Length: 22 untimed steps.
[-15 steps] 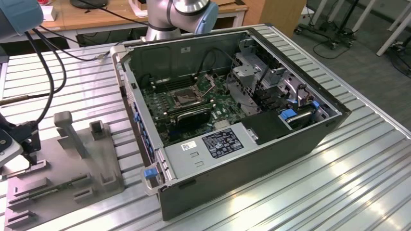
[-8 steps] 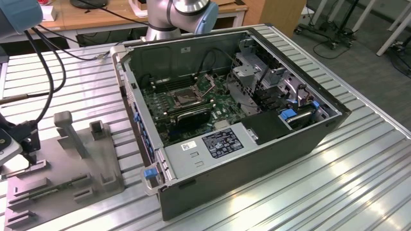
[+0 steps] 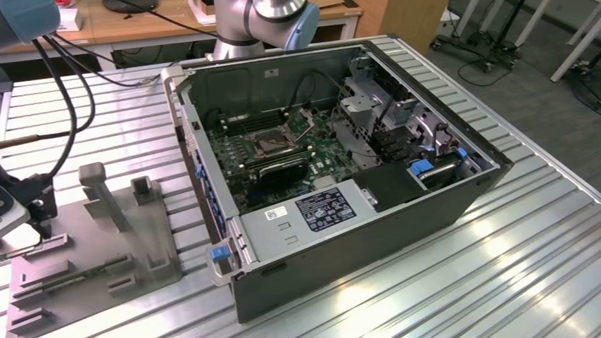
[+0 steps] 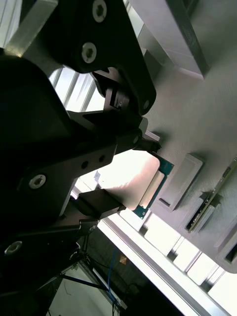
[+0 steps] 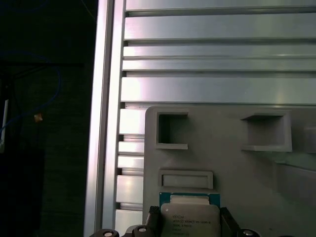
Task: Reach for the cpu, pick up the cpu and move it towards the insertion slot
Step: 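Pick up the cpu and move it towards the insertion slot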
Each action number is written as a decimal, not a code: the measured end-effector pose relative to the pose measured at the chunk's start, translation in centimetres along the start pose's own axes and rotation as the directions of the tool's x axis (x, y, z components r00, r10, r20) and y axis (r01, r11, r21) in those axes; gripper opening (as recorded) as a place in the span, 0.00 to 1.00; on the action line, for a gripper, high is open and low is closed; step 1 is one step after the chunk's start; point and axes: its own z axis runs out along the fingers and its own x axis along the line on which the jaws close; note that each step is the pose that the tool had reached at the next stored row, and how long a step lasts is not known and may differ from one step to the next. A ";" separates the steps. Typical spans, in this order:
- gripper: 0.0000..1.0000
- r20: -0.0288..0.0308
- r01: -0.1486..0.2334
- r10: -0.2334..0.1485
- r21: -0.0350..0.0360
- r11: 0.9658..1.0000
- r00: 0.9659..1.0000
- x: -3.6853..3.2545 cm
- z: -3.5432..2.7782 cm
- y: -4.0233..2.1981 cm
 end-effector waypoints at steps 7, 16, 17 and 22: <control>0.55 0.000 0.000 0.000 0.000 1.000 1.000 0.00 -0.41 0.02; 0.55 0.000 0.000 0.000 0.000 1.000 1.000 0.00 -0.87 0.05; 0.55 0.000 0.000 0.000 0.000 1.000 1.000 0.00 -0.93 0.05; 0.55 0.000 0.000 0.000 0.000 1.000 1.000 0.00 -1.15 0.06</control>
